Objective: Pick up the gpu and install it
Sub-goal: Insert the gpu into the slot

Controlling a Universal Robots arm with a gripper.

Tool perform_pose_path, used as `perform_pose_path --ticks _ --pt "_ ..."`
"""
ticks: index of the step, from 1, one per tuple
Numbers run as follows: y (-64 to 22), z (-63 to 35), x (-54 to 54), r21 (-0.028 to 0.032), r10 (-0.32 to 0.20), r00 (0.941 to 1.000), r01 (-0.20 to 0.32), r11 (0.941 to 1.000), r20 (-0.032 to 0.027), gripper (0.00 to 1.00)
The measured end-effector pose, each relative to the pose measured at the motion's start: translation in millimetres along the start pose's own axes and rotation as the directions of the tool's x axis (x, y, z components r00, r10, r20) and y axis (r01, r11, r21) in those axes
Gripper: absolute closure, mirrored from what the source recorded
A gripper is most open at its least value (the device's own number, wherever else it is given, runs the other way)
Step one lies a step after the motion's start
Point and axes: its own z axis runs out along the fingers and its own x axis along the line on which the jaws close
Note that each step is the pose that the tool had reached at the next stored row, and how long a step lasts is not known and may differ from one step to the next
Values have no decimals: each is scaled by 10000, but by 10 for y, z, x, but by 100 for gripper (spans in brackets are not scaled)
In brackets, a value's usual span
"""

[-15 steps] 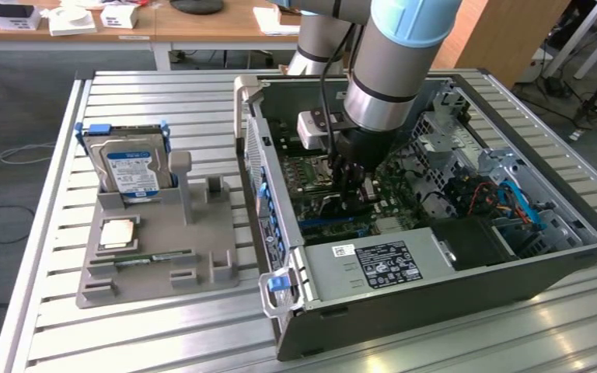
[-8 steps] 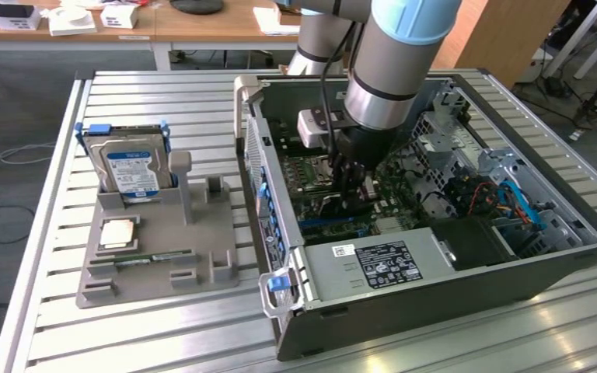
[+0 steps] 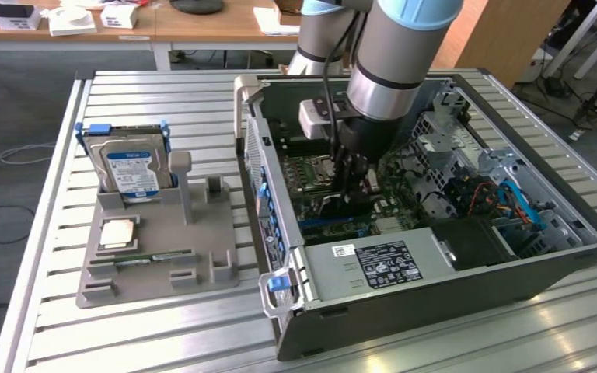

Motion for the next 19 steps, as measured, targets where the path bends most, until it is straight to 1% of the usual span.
perform_pose_path --ticks 19 --pt "4 -356 -9 -1 0 10000 0 10000 0 59"
